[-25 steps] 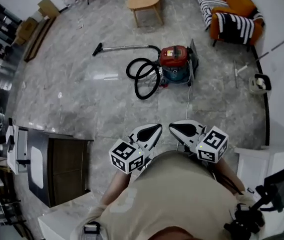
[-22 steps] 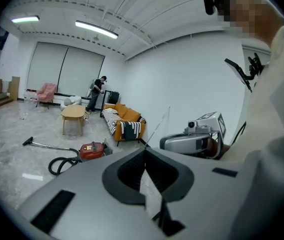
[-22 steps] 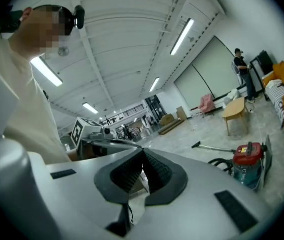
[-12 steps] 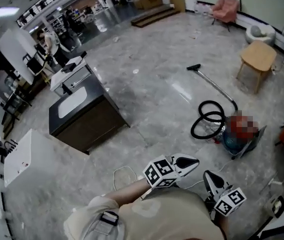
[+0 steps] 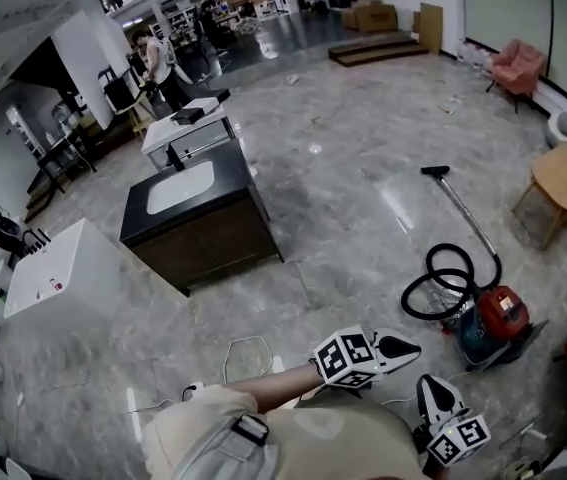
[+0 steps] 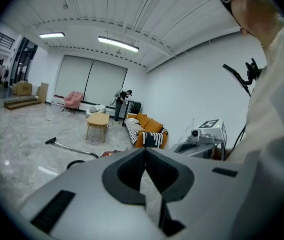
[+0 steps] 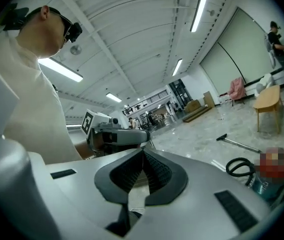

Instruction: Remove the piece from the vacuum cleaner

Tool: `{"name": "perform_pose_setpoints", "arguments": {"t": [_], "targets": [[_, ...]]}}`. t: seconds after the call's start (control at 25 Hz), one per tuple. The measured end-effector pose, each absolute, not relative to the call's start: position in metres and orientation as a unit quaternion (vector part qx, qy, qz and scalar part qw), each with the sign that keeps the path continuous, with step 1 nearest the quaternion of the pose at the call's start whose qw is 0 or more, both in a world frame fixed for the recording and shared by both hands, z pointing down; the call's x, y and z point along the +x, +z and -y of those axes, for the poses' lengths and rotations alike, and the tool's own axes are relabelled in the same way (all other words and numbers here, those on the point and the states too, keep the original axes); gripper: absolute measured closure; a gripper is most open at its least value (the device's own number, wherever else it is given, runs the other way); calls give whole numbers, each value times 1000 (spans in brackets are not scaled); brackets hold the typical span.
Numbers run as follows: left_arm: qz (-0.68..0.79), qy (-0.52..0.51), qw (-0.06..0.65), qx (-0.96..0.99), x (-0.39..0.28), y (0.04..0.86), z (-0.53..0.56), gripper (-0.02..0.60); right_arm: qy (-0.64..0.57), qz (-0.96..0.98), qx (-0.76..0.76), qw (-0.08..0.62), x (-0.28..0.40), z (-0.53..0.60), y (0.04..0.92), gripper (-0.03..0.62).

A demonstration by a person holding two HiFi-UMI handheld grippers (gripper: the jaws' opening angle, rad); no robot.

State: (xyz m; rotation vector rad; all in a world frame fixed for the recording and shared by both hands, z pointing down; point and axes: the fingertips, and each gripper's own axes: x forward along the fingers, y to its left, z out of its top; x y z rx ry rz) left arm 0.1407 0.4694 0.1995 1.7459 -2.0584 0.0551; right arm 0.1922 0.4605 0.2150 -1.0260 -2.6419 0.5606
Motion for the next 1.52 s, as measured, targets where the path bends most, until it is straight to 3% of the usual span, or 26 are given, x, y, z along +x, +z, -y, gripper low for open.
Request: {"name": "perform_pose_setpoints", "arguments": {"t": [0.44,0.8,1.04,1.52], "targets": [[719,-18,211,662,34,202,-466,578,147,926,-304,172,95,-462,225,591],[719,-12,185,669,-35,197,-482,578,102,939,-298,141,15,-469,212,591],[664,-38,209,717,-43,205,-469,578,114,956,-208,170,15,-456,209,591],[635,-27,236,735,-51,218,-431,578,140,958,-173,178,-1,-424,220,591]]}}
